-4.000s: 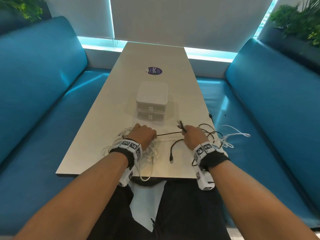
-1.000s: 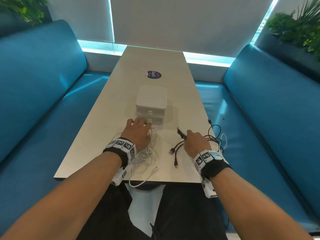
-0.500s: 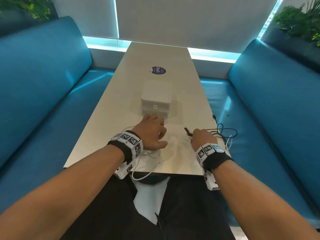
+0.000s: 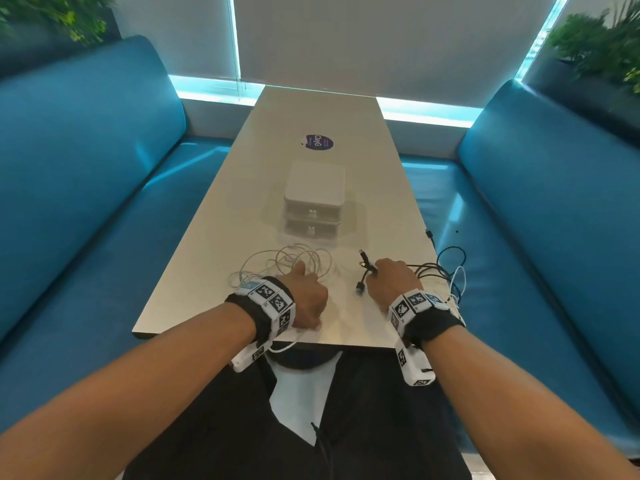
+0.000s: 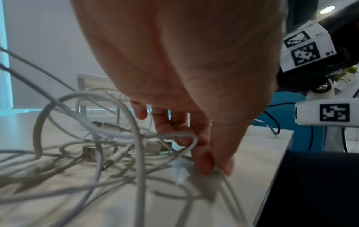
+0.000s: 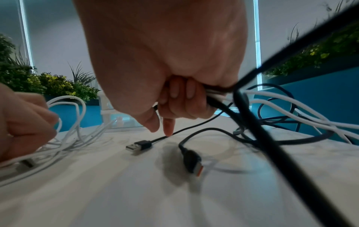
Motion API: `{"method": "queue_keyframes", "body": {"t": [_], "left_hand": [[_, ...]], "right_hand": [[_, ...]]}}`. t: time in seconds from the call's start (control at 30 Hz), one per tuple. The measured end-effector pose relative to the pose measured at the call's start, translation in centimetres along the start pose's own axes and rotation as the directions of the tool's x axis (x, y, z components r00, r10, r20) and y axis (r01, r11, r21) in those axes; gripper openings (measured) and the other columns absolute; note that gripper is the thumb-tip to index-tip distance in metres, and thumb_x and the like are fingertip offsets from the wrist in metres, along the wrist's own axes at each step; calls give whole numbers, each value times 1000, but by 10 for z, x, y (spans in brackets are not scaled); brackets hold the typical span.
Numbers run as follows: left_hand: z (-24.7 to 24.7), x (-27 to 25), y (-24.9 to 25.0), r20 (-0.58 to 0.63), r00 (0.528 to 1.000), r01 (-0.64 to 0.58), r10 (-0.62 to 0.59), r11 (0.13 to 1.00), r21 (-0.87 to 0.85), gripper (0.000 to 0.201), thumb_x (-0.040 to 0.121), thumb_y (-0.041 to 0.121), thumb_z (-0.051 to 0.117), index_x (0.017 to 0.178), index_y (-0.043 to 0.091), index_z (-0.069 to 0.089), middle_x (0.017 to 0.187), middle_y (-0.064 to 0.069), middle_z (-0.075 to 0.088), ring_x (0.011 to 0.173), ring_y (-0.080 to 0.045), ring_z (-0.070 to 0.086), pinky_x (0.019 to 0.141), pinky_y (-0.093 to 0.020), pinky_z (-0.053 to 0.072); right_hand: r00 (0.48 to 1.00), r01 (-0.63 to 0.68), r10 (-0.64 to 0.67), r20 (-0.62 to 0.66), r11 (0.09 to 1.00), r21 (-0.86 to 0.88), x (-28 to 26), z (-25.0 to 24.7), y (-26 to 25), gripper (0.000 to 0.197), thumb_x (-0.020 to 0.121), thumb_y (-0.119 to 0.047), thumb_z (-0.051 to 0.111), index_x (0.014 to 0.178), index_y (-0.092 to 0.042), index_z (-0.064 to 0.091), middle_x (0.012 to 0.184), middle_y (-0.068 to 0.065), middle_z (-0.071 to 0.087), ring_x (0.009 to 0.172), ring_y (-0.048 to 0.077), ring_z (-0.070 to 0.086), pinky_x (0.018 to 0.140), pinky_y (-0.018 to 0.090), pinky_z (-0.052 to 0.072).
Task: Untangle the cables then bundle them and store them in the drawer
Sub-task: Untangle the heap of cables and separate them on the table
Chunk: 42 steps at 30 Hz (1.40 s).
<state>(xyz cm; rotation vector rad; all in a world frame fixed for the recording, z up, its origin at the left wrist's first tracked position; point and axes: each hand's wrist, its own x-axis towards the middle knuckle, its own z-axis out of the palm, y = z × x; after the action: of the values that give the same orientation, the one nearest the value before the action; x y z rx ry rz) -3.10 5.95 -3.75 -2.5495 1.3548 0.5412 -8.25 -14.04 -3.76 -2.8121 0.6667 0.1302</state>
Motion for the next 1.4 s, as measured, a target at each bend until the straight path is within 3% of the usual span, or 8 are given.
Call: {"method": "queue_keyframes", "body": {"t": [0.17,0.33,0.47,0.77,1.0,1.13,1.27,1.4], "left_hand": [[-9,8,1,-162,986,14,-48,979,-205,25,104,35,39,107,15,55,108,-8,59,105,-29,54,103,-50,30],[-11,22,0,-226,951,60,-211,843,-535,7,103,18,44,99,15,39,97,-13,66,86,-31,64,81,-48,54],[-8,31,2,-227,931,98,-285,796,-597,10,101,23,52,97,16,45,90,-9,68,81,-28,65,78,-46,55],[1,28,13,-386,886,92,-256,915,-394,26,100,41,52,106,16,55,90,-5,68,83,-28,62,69,-36,39],[-2,29,17,-324,922,109,-214,943,-315,31,100,31,46,73,21,58,73,3,63,69,-21,51,101,-44,35],[-1,32,20,-351,913,89,-210,940,-330,23,100,27,42,83,20,54,73,2,61,65,-21,46,103,-47,35],[1,32,24,-382,899,104,-212,953,-285,26,102,29,36,102,16,58,88,-3,67,78,-23,52,99,-47,34],[3,27,27,-389,907,132,-161,986,-101,16,94,27,42,92,20,56,91,-2,65,97,-25,52,97,-47,31]], "right_hand": [[997,46,-53,64,993,105,-1,-2,-5,33,98,-27,41,112,-6,62,107,16,66,94,33,64,78,36,52],[984,120,-150,93,955,272,-5,-4,-11,35,104,-30,36,114,-9,63,117,13,66,106,31,62,89,38,47],[970,138,-212,115,879,457,-8,-7,-20,36,101,-41,43,97,-18,72,94,5,73,83,22,68,74,32,48],[966,148,-230,120,869,472,-2,-3,-25,26,92,-32,57,88,-12,73,83,12,72,76,24,66,73,36,52],[991,118,-137,9,887,445,4,-5,-30,30,96,-33,51,96,-10,69,91,11,69,85,30,64,69,33,45],[989,135,-150,-6,868,478,-4,-5,-34,36,97,-42,50,93,-11,69,83,6,67,80,25,61,70,31,41],[983,159,-183,11,879,450,-4,-2,-30,33,100,-33,49,92,-8,68,82,9,68,83,29,64,67,31,41],[980,191,-195,-28,907,374,3,2,-30,27,101,-27,46,96,-9,67,97,12,69,92,31,63,71,31,40]]}}
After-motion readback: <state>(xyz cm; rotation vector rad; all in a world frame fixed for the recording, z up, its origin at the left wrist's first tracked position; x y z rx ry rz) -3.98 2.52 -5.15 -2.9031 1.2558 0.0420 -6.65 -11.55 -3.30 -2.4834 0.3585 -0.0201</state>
